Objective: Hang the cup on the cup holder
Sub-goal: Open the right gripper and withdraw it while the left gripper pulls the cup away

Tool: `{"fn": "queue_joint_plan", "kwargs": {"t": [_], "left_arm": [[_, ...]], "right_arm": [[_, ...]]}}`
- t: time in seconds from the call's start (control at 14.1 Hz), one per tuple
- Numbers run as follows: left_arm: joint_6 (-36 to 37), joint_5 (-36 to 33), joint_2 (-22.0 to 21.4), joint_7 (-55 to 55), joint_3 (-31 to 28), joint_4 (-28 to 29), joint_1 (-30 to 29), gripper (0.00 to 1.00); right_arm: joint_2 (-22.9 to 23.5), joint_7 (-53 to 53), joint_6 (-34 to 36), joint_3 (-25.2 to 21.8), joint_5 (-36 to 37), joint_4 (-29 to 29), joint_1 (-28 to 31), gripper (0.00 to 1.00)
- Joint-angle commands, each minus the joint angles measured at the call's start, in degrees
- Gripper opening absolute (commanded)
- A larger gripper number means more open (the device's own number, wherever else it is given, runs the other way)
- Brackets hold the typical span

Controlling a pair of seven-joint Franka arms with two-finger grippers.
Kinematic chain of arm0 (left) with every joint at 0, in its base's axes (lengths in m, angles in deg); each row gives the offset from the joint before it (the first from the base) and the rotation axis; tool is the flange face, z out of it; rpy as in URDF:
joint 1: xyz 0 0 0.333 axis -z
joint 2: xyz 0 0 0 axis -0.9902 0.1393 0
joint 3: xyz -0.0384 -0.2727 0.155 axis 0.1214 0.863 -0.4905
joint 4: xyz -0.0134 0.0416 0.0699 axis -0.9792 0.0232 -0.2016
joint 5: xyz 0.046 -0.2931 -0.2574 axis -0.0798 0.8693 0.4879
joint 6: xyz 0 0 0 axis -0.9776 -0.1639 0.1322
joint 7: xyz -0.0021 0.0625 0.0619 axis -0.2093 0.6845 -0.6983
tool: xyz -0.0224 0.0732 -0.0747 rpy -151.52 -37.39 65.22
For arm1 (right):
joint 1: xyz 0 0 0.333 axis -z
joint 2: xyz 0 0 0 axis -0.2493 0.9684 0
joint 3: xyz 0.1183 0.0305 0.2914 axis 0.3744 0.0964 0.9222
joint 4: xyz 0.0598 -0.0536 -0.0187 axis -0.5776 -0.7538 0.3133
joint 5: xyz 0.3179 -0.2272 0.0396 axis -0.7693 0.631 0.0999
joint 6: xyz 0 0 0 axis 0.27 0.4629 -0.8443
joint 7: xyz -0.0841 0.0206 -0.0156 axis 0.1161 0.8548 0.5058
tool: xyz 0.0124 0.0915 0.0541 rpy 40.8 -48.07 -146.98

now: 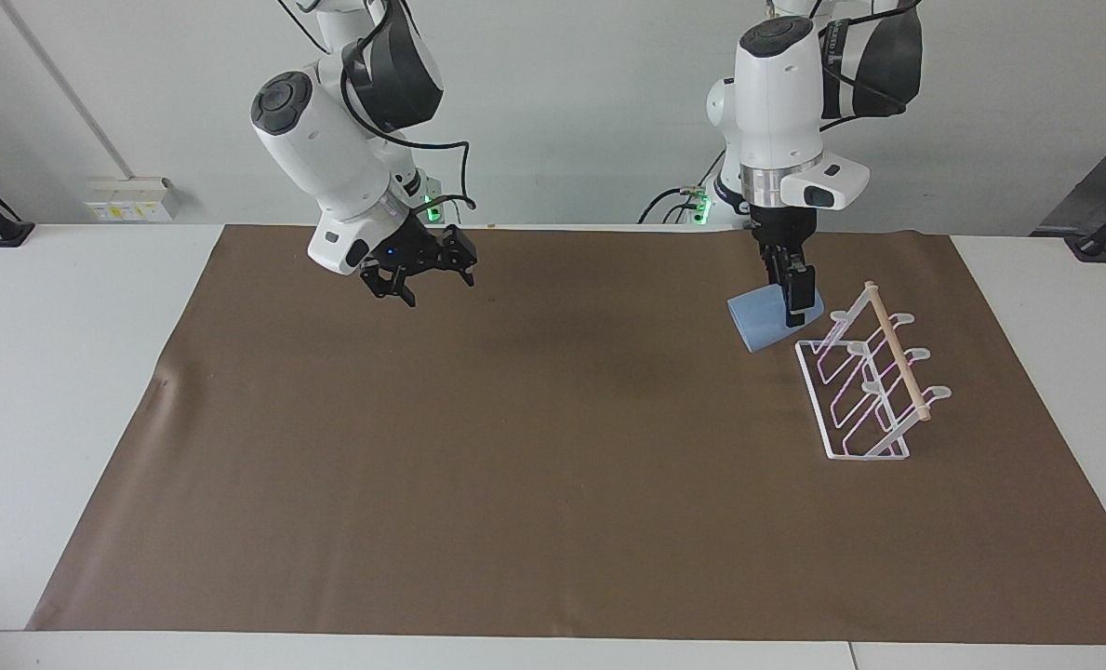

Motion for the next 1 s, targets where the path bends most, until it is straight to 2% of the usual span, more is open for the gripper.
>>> {"fn": "queue_joint_plan", "kwargs": {"t": [0.0, 0.14, 0.28, 0.5, 0.78, 0.92], "left_arm": [[-0.9, -9.3, 2.3, -0.5, 0.2, 1.7, -0.2, 0.00], [-0.1, -16.4, 4.5, -0.6, 0.2, 1.7, -0.7, 0.00], [0.5, -23.2, 5.7, -0.5, 0.1, 1.9, -0.8, 0.00], [0.9, -29.8, 5.8, -0.4, 0.1, 3.3, -2.1, 0.00], [1.2, -35.4, 7.6, -0.3, 0.1, 4.0, -3.1, 0.00], [3.8, -41.3, 11.8, -0.3, 0.1, 3.2, -2.6, 0.00]], "right_arm": [[-0.7, 7.0, -0.9, 0.8, 10.2, 0.2, -0.3, 1.00], [-0.7, 11.4, -0.9, 0.9, 12.5, 0.8, -0.3, 1.00], [-0.7, 13.5, 1.8, 0.7, 12.5, 3.9, 0.1, 1.00], [-0.7, 13.9, 6.2, 0.2, 12.0, 8.2, 1.3, 1.00], [-0.7, 13.6, 10.9, -0.2, 11.3, 12.6, 5.9, 1.00], [-1.3, 13.4, 13.5, -5.4, 11.3, 12.9, 3.4, 1.00]]}}
